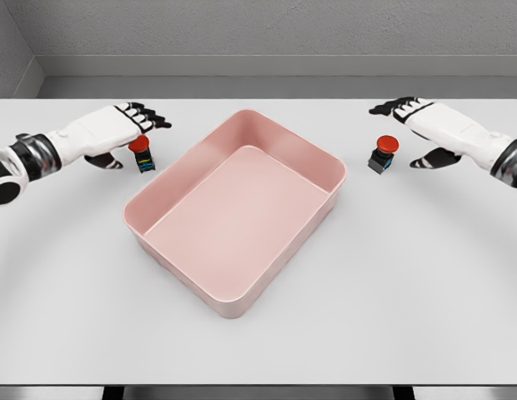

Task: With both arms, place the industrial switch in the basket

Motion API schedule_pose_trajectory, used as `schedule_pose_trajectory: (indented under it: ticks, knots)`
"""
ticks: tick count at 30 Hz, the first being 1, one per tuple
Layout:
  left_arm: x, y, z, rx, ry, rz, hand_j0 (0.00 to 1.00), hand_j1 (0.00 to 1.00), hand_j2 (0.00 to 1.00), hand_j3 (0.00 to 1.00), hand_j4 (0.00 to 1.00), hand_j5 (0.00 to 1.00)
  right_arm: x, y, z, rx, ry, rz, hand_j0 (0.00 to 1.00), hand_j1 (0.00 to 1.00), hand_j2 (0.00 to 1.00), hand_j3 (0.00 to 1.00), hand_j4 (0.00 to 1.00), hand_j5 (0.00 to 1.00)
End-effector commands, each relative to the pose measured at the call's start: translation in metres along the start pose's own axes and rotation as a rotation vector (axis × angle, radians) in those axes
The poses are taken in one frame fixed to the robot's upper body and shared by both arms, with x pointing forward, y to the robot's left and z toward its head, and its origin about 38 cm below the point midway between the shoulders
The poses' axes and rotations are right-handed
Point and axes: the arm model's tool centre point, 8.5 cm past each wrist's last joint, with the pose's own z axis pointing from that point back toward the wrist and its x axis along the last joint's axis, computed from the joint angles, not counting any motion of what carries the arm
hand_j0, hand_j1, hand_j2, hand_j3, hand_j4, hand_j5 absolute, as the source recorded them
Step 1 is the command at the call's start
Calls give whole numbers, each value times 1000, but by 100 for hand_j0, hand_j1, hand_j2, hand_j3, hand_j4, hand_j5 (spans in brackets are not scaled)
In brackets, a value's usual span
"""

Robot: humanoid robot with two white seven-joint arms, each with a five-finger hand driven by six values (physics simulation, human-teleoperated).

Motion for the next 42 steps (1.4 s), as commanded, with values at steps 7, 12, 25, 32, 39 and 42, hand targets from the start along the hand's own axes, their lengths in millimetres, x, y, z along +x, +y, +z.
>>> schedule_pose_trajectory:
  ticks: [7, 12, 25, 32, 39, 42]
  knots:
    - [3, -4, -10, -9, -2, 15, 100, 100, 100, 100, 100, 100, 8, 6, -17, -2, -16, -8, 100, 100, 100, 100, 100, 100]
    - [5, -5, -12, -14, -4, 7, 93, 93, 93, 93, 93, 93, 8, 11, -26, 4, -10, -13, 100, 100, 100, 100, 100, 100]
    - [7, -13, -16, -32, -6, 21, 75, 75, 75, 75, 75, 75, 8, 20, -40, 73, -15, -5, 100, 100, 100, 100, 100, 100]
    - [6, -14, -15, -33, -4, 21, 61, 61, 61, 61, 61, 61, 8, 22, -41, 118, -14, 0, 85, 85, 85, 85, 85, 85]
    - [4, -18, -14, -61, 2, 23, 46, 46, 46, 46, 46, 46, 3, 26, -41, 142, 1, -11, 83, 83, 83, 83, 83, 83]
    - [3, -18, -12, -62, 4, 23, 44, 44, 44, 44, 44, 44, 2, 28, -43, 155, 2, -12, 83, 83, 83, 83, 83, 83]
